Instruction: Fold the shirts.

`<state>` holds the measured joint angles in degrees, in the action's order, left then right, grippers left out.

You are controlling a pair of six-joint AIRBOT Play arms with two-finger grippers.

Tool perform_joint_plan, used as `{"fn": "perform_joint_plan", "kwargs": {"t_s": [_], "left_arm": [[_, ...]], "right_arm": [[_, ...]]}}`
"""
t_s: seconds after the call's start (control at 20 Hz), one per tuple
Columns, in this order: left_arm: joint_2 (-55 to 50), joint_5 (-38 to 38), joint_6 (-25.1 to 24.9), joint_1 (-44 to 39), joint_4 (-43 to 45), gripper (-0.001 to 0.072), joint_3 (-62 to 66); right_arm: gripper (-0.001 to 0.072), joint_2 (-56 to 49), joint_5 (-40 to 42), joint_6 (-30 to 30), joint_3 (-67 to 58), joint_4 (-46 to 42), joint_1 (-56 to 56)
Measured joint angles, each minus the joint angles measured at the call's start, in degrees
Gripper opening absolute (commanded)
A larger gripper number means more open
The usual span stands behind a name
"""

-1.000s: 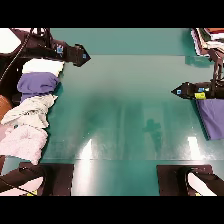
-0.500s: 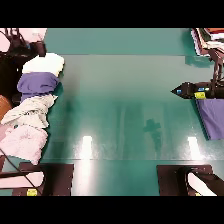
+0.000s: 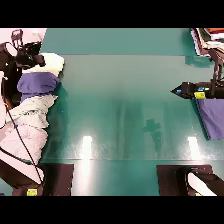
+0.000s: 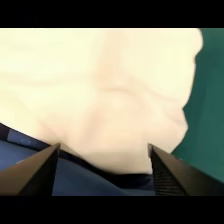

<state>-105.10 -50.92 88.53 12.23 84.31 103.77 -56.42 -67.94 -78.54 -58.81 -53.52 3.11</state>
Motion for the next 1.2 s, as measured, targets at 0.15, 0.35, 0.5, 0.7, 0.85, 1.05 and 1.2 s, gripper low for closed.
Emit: {"fn": "perform_joint_plan", "kwargs": {"t_s": [0.15, 0.35, 0.5, 0.7, 0.85, 1.05, 1.2], "left_arm": [[-2.84, -0.22, -0.28, 0.22, 0.07, 0.0639, 1.09], [-4.96, 0.0, -0.35, 0.31, 0.39, 0.0182, 1.62], [-5.29, 0.57, -0.55, 0.35, 0.5, 0.0027, 2.89], [-5.29, -0.61, -0.31, 0.35, -0.28, 0.0025, 9.55], [-1.29, -0.15, -0.17, 0.0, -3.65, 0.0025, 13.99], [10.88, 3.23, -1.92, -3.45, -6.08, 0.0025, 16.02], [21.11, 3.32, -4.44, -8.22, -6.6, 0.0025, 16.41]], "right_arm": [[0.0016, 0.0, 0.0, -0.04, 0.0, 0.0, 0.0], [0.0016, 0.0, 0.02, -0.17, 0.0, 0.0, 0.0], [0.0016, -0.02, 0.0, -0.17, 0.0, 0.0, 0.0], [0.0016, -0.02, -0.02, -0.15, 0.0, 0.0, 0.0], [0.0016, -0.02, 0.9, -0.15, -0.22, 0.0, 0.02], [0.0016, -0.02, 4.59, -0.09, -3.98, 0.0, -0.04], [0.0016, -0.02, 8.24, 0.11, -9.77, -0.15, -0.26]]}}
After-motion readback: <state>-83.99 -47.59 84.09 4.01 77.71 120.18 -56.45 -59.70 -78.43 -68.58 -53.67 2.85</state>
